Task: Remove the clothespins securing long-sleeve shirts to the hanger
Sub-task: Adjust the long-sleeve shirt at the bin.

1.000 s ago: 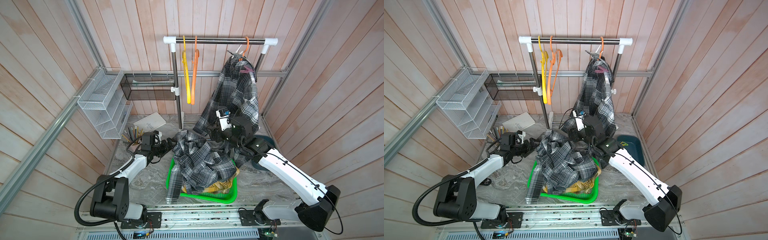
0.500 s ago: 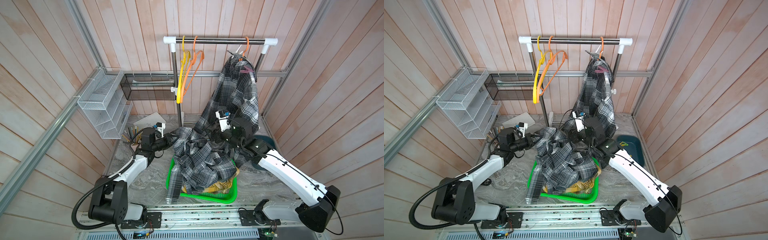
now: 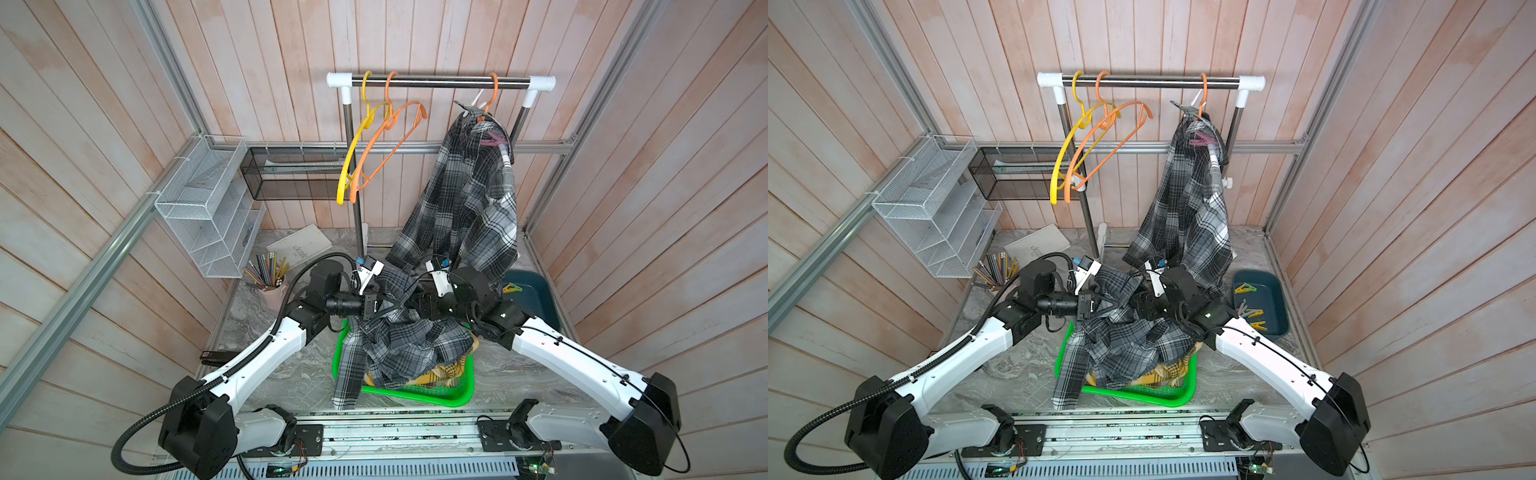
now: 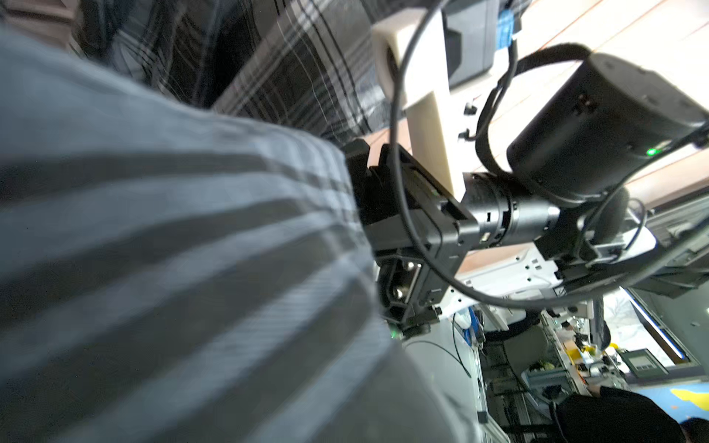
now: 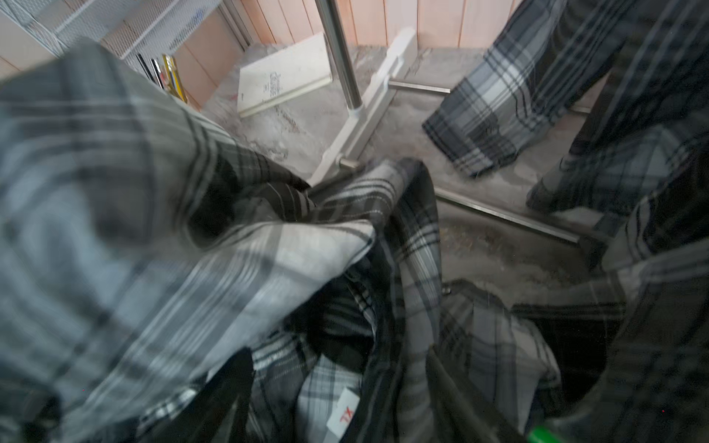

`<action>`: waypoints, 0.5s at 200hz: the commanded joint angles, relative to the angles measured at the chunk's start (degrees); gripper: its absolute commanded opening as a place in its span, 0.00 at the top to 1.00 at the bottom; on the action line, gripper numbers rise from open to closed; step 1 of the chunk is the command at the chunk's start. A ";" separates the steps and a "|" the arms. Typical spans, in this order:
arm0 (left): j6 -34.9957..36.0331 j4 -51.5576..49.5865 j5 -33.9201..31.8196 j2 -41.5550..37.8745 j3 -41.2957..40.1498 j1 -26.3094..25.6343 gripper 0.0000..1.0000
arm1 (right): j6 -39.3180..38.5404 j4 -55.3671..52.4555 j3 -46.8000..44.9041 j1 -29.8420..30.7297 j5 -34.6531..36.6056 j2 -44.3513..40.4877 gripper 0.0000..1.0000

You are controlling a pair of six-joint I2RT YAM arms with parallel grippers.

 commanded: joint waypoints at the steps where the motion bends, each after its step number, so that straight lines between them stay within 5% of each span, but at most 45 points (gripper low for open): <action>1: 7.12 -10.19 -0.02 3.16 -1.05 -2.00 1.00 | 5.21 -3.36 -2.17 0.63 0.26 -0.97 0.28; 100: 6.21 -15.27 -16.10 17.97 -0.21 -3.87 1.00 | 19.44 5.07 -15.07 1.24 0.37 1.75 0.29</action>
